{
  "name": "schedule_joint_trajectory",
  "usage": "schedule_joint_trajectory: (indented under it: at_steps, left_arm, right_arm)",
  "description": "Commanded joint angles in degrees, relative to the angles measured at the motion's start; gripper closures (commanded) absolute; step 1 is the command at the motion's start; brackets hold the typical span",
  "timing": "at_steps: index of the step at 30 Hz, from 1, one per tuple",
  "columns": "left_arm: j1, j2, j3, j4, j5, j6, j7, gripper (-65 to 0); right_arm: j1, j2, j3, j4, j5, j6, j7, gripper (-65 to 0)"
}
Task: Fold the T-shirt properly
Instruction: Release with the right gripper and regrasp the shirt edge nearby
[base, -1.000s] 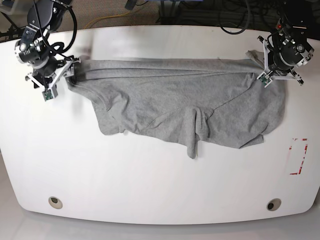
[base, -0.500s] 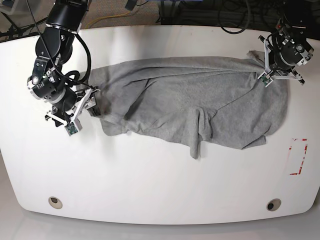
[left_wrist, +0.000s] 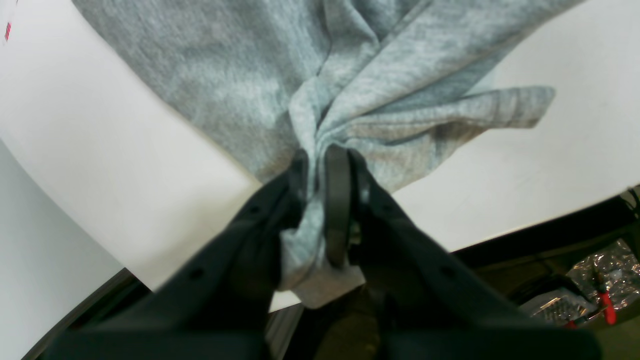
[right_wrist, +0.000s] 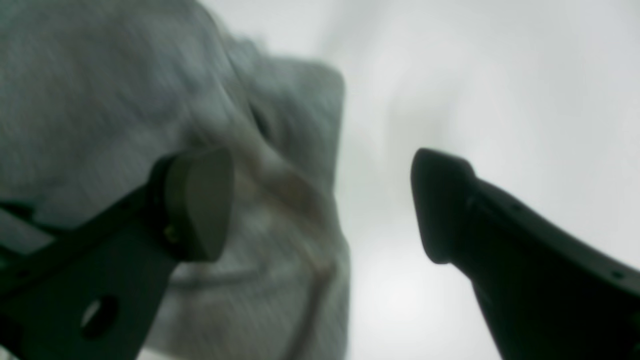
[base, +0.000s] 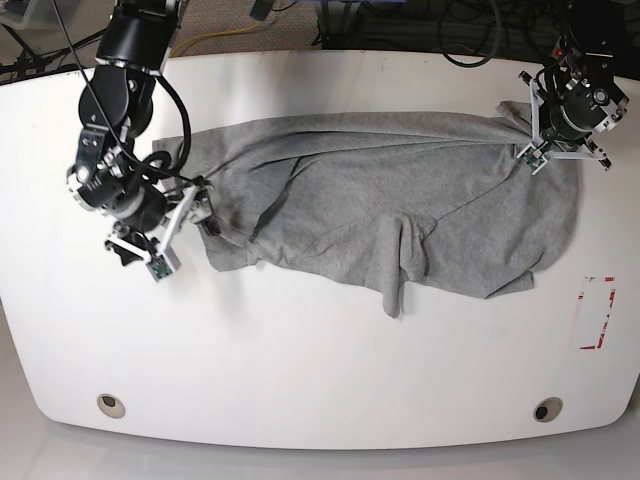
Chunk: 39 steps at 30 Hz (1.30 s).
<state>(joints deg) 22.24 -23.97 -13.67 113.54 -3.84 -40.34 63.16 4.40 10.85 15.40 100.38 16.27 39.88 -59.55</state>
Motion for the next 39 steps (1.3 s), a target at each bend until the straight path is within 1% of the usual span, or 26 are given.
schedule_joint_trajectory:
  at_steps: [1,5,9,14,19,23,27,30,32,33,35,37,38,39]
  left_arm:
    - [-0.1,-0.7,-0.3,0.8,0.5,0.3,-0.3,-0.1]
    - [-0.1,-0.7,-0.3,0.8,0.5,0.3,-0.3,-0.1]
    - [-0.2,-0.7,-0.2,0.8,0.5,0.3,-0.3,-0.1]
    - [-0.3,-0.6,-0.2,0.8,0.5,0.3,-0.3,-0.1]
    - [-0.3,-0.6,-0.2,0.8,0.5,0.3,-0.3,-0.1]
    - [-0.3,-0.6,-0.2,0.7,0.5,0.3,-0.3,-0.1]
    - [-0.3,-0.6,-0.2,0.7,0.5,0.3,-0.3,-0.1]
    - [-0.3,-0.6,-0.2,0.7,0.5,0.3,-0.3,-0.1]
    - [-0.3,-0.6,-0.2,0.7,0.5,0.3,-0.3,-0.1]
    - [-0.2,-0.6,-0.2,0.7,0.5,0.3,-0.3,-0.1]
    - [-0.2,-0.6,-0.2,0.7,0.5,0.3,-0.3,-0.1]
    - [-0.2,-0.6,-0.2,0.3,0.5,0.3,-0.3,-0.1]
    - [-0.2,-0.6,-0.2,0.1,0.5,0.3,-0.3,-0.1]
    - [-0.2,-0.6,-0.2,-0.2,0.5,0.3,-0.3,-0.1]
  right_arm:
    - [3.9,-0.1,-2.2,-2.8,1.1,0.1,1.5,-49.5]
    - [9.6,-0.3,-6.2,-10.6,1.1,0.1,2.4,-46.0]
    - [14.7,-0.3,-11.4,-18.7,1.1,0.1,6.6,-46.0]
    - [19.1,-0.3,-16.2,-27.5,1.1,0.1,10.5,-46.0]
    - [21.8,-0.3,-22.7,-34.8,1.1,0.1,17.6,-46.0]
    - [23.2,-0.3,-26.4,-40.0,1.1,0.1,22.7,-46.0]
    - [25.4,-0.3,-29.0,-47.6,1.1,0.1,27.1,-46.0]
    - [26.8,-0.4,-29.3,-52.9,1.4,0.1,30.0,-46.0]
    - [27.3,-0.5,-29.3,-55.0,1.1,0.1,30.8,-46.0]
    - [27.6,-1.1,-29.3,-55.6,1.1,0.1,31.0,-46.0]
    - [27.6,-2.1,-29.3,-55.5,1.3,0.1,30.6,-45.8]
    - [27.6,-2.7,-29.3,-55.4,1.3,0.1,28.8,-45.5]
    - [27.6,-2.9,-29.3,-55.4,1.2,0.1,28.2,-44.7]
    - [27.6,-3.4,-29.3,-55.4,1.4,0.1,27.6,-42.2]
